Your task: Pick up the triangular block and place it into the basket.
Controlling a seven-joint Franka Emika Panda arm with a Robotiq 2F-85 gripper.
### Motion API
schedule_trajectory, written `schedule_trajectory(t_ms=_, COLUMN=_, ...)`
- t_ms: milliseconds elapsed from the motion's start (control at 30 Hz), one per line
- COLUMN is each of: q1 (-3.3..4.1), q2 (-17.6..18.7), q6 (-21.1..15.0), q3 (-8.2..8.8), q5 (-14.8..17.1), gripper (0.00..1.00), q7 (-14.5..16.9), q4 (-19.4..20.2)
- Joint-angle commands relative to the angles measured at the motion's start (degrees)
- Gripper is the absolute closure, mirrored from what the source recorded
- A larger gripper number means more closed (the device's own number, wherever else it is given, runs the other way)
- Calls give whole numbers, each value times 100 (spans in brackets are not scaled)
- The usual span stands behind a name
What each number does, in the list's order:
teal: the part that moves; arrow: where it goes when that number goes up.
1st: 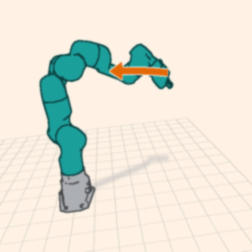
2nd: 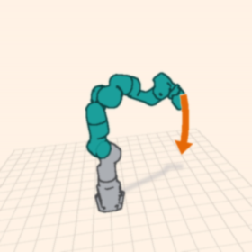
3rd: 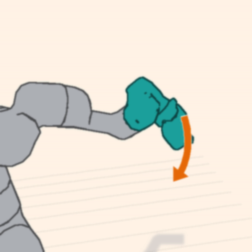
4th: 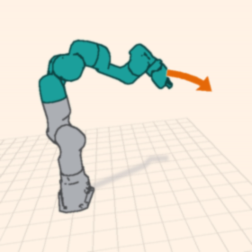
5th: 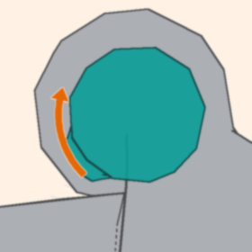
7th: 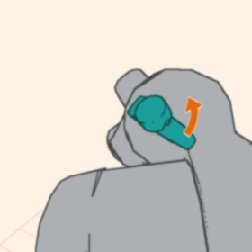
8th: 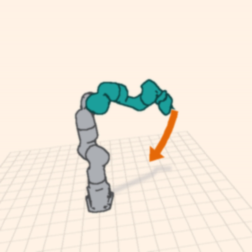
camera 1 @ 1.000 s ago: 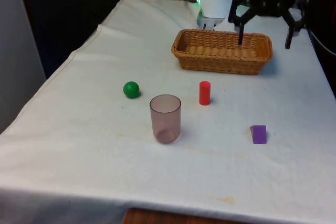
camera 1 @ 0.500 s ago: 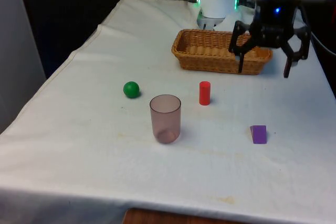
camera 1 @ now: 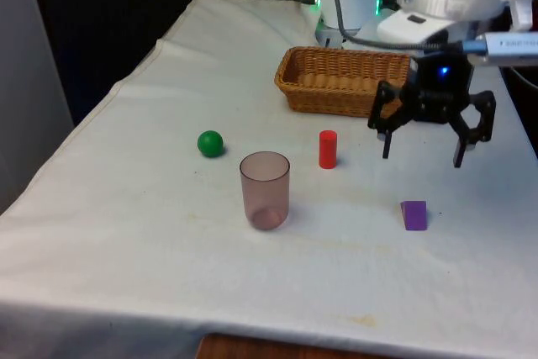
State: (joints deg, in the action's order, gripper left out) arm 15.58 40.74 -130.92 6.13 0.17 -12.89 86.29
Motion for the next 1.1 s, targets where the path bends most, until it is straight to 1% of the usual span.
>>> schedule_trajectory(t_ms=0, q1=-11, q2=115, q6=-86, q3=-29, q5=34, gripper=0, q7=-6, q4=-52)
schedule_trajectory(t_ms=67, q1=-17, q2=229, q6=-206, q3=-34, q5=34, gripper=0, q7=-6, q4=-74)
schedule_trajectory(t_ms=100, q1=0, q2=166, q6=-166, q3=-11, q5=0, gripper=0, q7=-6, q4=-34)
schedule_trajectory(t_ms=133, q1=-23, q2=264, q6=-252, q3=-34, q5=34, gripper=0, q7=0, q4=-74)
schedule_trajectory(t_ms=200, q1=-29, q2=315, q6=-332, q3=-29, q5=34, gripper=0, q7=6, q4=-69)
schedule_trajectory(t_ms=300, q1=-63, q2=384, q6=-430, q3=-23, q5=29, gripper=0, q7=52, q4=-63)
schedule_trajectory(t_ms=333, q1=-63, q2=395, q6=-441, q3=-17, q5=29, gripper=0, q7=63, q4=-57)
schedule_trajectory(t_ms=367, q1=-40, q2=384, q6=-390, q3=6, q5=0, gripper=0, q7=29, q4=-63)
schedule_trajectory(t_ms=400, q1=-69, q2=401, q6=-453, q3=-17, q5=29, gripper=0, q7=80, q4=-57)
schedule_trajectory(t_ms=533, q1=-97, q2=458, q6=-504, q3=-17, q5=34, gripper=0, q7=172, q4=-52)
schedule_trajectory(t_ms=567, q1=-97, q2=470, q6=-516, q3=-17, q5=34, gripper=0, q7=189, q4=-52)
schedule_trajectory(t_ms=600, q1=-63, q2=447, q6=-430, q3=23, q5=0, gripper=0, q7=138, q4=-63)
schedule_trajectory(t_ms=633, q1=-97, q2=481, q6=-527, q3=-17, q5=34, gripper=0, q7=218, q4=-57)
schedule_trajectory(t_ms=667, q1=-103, q2=498, q6=-561, q3=-17, q5=34, gripper=0, q7=264, q4=-52)
schedule_trajectory(t_ms=733, q1=-103, q2=527, q6=-607, q3=-17, q5=29, gripper=0, q7=304, q4=-52)
schedule_trajectory(t_ms=767, q1=-69, q2=516, q6=-539, q3=23, q5=0, gripper=0, q7=258, q4=-57)
schedule_trajectory(t_ms=800, q1=-103, q2=544, q6=-619, q3=-17, q5=29, gripper=0, q7=327, q4=-57)
schedule_trajectory(t_ms=1000, q1=-97, q2=653, q6=-756, q3=-23, q5=34, gripper=0, q7=407, q4=-63)
schedule_trajectory(t_ms=1033, q1=-69, q2=642, q6=-699, q3=17, q5=0, gripper=0, q7=367, q4=-57)
schedule_trajectory(t_ms=1067, q1=-69, q2=642, q6=-699, q3=17, q5=0, gripper=0, q7=367, q4=-57)
